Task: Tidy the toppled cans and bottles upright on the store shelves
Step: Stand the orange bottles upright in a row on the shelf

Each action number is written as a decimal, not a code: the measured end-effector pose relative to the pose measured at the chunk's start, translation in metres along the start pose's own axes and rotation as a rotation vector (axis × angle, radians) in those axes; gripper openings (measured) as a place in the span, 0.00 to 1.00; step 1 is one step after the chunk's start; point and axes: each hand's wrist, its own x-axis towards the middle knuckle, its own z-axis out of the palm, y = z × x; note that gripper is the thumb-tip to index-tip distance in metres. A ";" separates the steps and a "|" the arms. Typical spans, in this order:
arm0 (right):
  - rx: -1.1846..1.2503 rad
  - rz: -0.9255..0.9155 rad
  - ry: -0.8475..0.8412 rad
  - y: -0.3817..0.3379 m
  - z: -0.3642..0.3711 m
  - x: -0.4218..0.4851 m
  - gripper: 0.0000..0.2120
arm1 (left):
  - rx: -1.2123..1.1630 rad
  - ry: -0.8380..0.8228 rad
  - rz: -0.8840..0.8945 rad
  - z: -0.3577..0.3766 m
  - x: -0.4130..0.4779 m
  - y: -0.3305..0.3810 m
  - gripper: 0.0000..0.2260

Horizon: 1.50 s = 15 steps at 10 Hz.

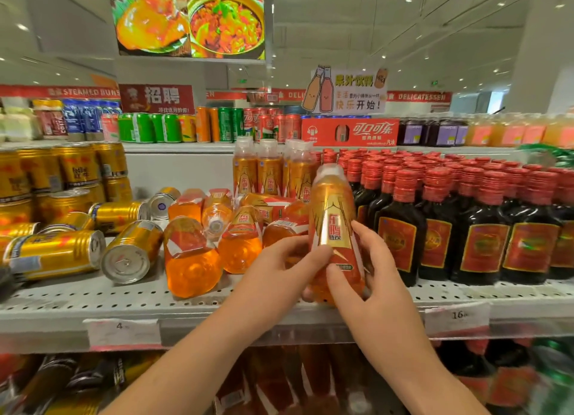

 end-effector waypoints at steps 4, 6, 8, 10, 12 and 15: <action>-0.289 -0.118 -0.049 0.030 -0.031 0.020 0.39 | 0.283 0.080 0.189 0.015 0.005 0.001 0.20; -0.304 -0.352 0.116 0.011 -0.034 0.006 0.23 | 0.517 0.253 0.210 -0.017 -0.010 0.020 0.15; -0.371 -0.435 -0.189 -0.028 0.030 0.012 0.16 | 1.128 0.601 -0.033 -0.125 -0.011 0.041 0.14; -0.550 -0.127 -0.204 -0.042 0.100 0.055 0.22 | 1.503 0.206 -0.350 -0.161 0.009 0.032 0.26; -0.886 -0.134 -0.238 -0.036 0.123 0.072 0.17 | 1.137 -0.054 -0.447 -0.166 0.010 0.027 0.24; -0.727 0.117 -0.150 -0.030 0.129 0.076 0.30 | 0.730 -0.025 -0.493 -0.175 0.002 0.005 0.37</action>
